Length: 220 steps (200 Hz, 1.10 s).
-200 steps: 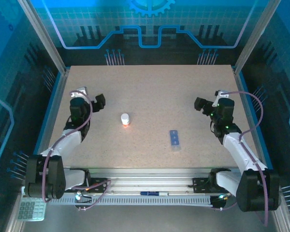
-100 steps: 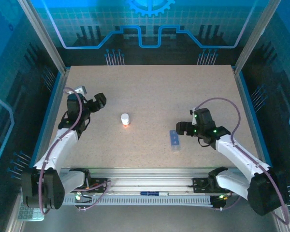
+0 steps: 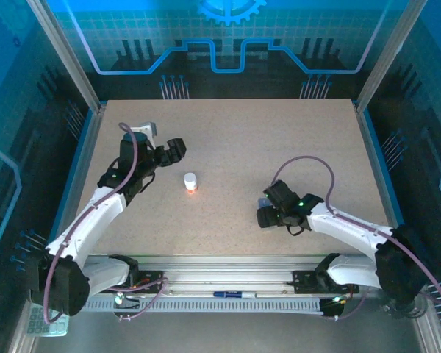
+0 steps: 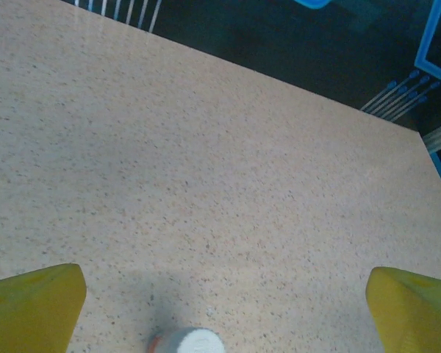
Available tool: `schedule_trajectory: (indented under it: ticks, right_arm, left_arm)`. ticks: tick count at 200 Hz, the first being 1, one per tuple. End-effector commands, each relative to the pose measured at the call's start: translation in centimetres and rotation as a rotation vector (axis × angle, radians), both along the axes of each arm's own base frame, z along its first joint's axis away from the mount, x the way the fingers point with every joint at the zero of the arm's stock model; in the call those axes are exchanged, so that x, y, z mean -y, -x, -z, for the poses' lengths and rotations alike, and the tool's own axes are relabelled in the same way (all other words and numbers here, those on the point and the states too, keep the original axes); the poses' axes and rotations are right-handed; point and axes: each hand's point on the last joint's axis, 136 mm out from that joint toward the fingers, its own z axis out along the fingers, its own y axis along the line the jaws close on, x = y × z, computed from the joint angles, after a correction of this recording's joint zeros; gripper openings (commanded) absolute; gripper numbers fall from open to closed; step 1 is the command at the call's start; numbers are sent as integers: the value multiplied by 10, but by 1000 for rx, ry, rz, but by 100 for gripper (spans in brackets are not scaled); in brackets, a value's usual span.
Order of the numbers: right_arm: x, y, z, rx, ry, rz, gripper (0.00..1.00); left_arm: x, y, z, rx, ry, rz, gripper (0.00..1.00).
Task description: Sort the pills into containers
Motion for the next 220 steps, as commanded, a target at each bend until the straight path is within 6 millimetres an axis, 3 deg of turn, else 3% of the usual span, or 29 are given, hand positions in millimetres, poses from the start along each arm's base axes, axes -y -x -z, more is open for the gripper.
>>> schedule_trajectory:
  ticks: [1,126,220]
  right_arm:
    - [-4,-2,-3,11,56,27,81]
    - [-23,-10,19,-6,118,7,70]
    - [-20,-13,34,25,107,46,62]
  left_arm:
    - [9,-1,-3,-14,-10,10,99]
    - [32,-5,12,-41,-8,59,99]
    - [38,-6,21,-59,-13,68,99]
